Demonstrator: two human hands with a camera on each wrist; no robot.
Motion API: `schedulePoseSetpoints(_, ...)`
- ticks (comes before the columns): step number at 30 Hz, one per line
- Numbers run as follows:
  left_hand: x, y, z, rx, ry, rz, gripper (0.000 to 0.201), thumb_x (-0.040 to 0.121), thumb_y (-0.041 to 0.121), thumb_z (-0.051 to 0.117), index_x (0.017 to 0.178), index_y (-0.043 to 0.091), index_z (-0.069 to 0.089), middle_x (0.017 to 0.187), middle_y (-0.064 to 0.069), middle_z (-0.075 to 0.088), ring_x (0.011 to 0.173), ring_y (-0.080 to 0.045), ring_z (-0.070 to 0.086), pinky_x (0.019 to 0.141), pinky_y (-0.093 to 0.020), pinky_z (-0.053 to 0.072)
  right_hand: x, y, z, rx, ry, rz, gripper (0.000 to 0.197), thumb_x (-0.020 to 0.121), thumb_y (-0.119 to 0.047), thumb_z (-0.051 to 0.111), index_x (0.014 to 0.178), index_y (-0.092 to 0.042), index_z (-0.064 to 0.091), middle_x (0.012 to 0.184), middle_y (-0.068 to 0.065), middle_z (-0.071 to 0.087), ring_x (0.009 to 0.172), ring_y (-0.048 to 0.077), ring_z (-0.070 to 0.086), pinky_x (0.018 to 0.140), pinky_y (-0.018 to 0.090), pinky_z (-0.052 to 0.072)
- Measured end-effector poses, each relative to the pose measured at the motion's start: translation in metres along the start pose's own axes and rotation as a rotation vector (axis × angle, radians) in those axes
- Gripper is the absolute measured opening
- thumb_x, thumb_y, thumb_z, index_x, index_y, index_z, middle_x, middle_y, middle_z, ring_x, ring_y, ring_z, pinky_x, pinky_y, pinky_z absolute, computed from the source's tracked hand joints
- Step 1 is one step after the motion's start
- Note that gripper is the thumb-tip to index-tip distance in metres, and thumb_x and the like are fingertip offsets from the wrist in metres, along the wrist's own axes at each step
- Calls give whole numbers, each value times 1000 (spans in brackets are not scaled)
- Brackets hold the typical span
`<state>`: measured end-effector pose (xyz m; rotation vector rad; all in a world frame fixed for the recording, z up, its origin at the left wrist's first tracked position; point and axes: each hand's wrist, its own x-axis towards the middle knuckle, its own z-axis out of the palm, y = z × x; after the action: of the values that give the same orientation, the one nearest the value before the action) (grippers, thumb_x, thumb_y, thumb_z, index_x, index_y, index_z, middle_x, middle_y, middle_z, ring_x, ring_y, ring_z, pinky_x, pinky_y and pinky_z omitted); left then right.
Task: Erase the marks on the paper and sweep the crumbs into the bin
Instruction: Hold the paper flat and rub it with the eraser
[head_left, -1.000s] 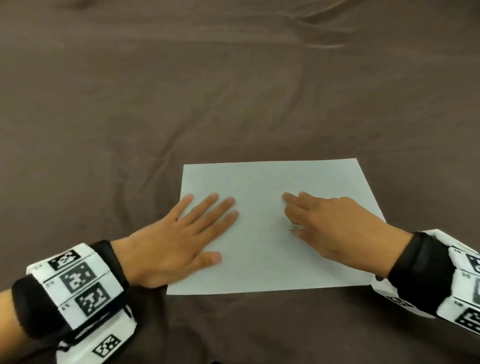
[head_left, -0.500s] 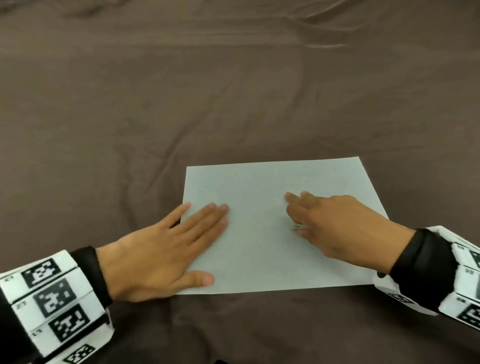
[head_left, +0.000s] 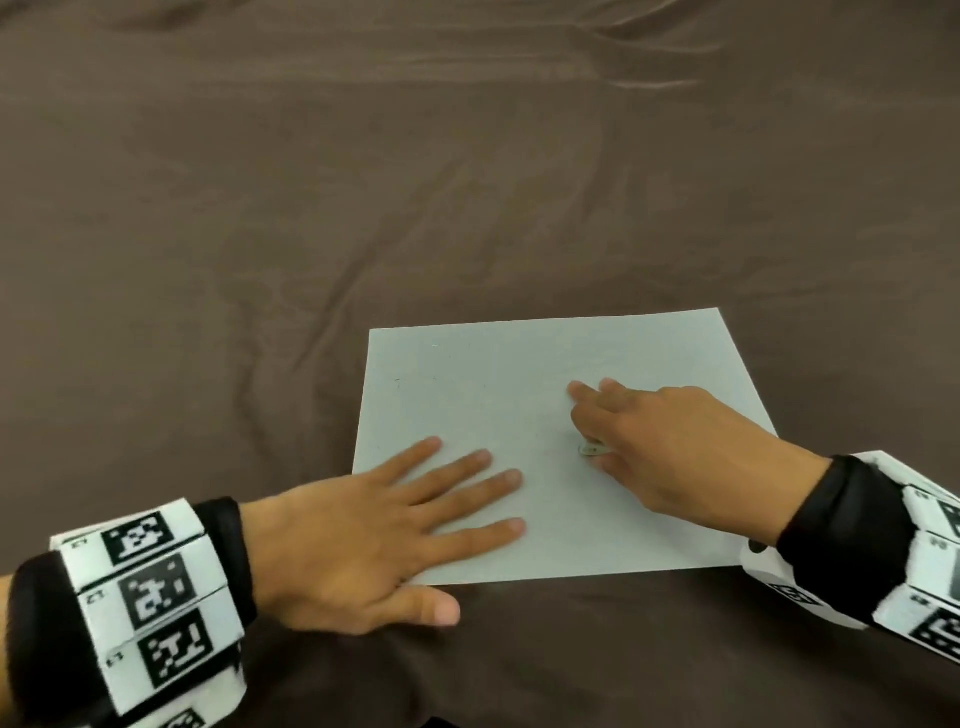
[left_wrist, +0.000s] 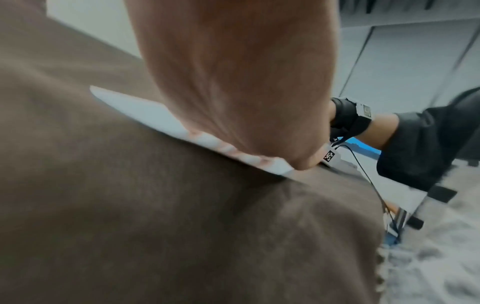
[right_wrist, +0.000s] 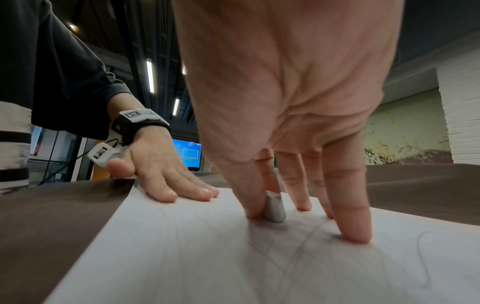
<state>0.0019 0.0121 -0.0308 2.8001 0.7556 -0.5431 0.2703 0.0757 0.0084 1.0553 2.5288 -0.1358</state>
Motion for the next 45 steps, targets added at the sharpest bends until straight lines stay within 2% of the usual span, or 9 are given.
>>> schedulePoseSetpoints(6, -13, -38, -3, -20, -36, -373, 73, 91, 67, -14, 146, 22, -34, 157, 0, -33, 146, -18, -27, 121, -49, 4, 1, 0, -2, 6, 0, 19, 35, 102, -36, 30, 135, -24, 33, 155, -4, 23, 95, 23, 57, 74, 29, 41)
schedulePoseSetpoints(9, -4, -26, -11, 57, 3, -270, 75, 102, 62, 10, 157, 10, 3, 163, -14, 3, 149, -31, 9, 113, -58, 27, 1, 1, -3, 9, -6, 28, 35, 102, -36, 32, 134, -24, 35, 148, -6, 31, 76, 21, 44, 69, 28, 38)
schedulePoseSetpoints(12, 10, -5, -5, -10, 104, -41, 67, 104, 58, 13, 157, 18, 7, 165, -3, -4, 151, -21, -2, 118, -55, 9, 1, 1, -3, 25, 8, 24, 31, 101, -35, 33, 129, -23, 40, 146, -6, 35, 92, 23, 56, 79, 34, 47)
schedulePoseSetpoints(16, 24, -4, -19, -182, 225, -140, 56, 101, 61, 30, 138, 22, 44, 160, 0, 22, 142, -19, 26, 113, -42, 33, 1, 1, -3, 43, 34, 14, 21, 100, -35, 36, 115, -24, 44, 140, -7, 41, 95, 21, 56, 78, 35, 48)
schedulePoseSetpoints(19, 37, -5, -32, -182, 262, -180, 55, 89, 69, 47, 122, 25, 46, 145, 3, 35, 119, -18, 40, 96, -39, 43, -1, 0, -4, 56, 81, 8, 17, 100, -36, 38, 106, -25, 48, 128, -7, 48, 102, 19, 55, 73, 33, 48)
schedulePoseSetpoints(23, 48, -8, -37, -151, 72, -316, 90, 79, 78, 52, 148, 34, 17, 160, 1, 5, 137, -23, 18, 110, -43, 28, -5, -7, -12, 207, 105, -68, 20, 99, -32, 42, 116, -29, 53, 105, -7, 51, 87, 16, 53, 72, 29, 45)
schedulePoseSetpoints(28, 54, -13, -40, -250, -118, -412, 114, 71, 82, 57, 144, 51, -24, 153, 13, -38, 145, -27, -26, 114, -67, 3, 4, -19, -14, 369, 79, -221, 9, 94, -27, 54, 94, -20, 59, 108, -7, 56, 81, 12, 53, 73, 28, 46)
schedulePoseSetpoints(39, 66, -15, -51, -372, -273, -472, 124, 68, 72, 71, 139, 55, -30, 141, 10, -55, 133, -31, -47, 106, -76, -8, 11, -16, -13, 301, 83, -185, 11, 95, -35, 50, 92, -24, 53, 101, -10, 57, 79, 9, 49, 66, 21, 39)
schedulePoseSetpoints(45, 67, -15, -52, -367, -285, -470, 126, 67, 73, 70, 138, 56, -32, 141, 10, -55, 133, -33, -47, 105, -77, -8, 7, -29, -7, 329, 64, -237, 14, 94, -32, 50, 91, -20, 56, 99, -8, 55, 82, 12, 52, 73, 29, 47)
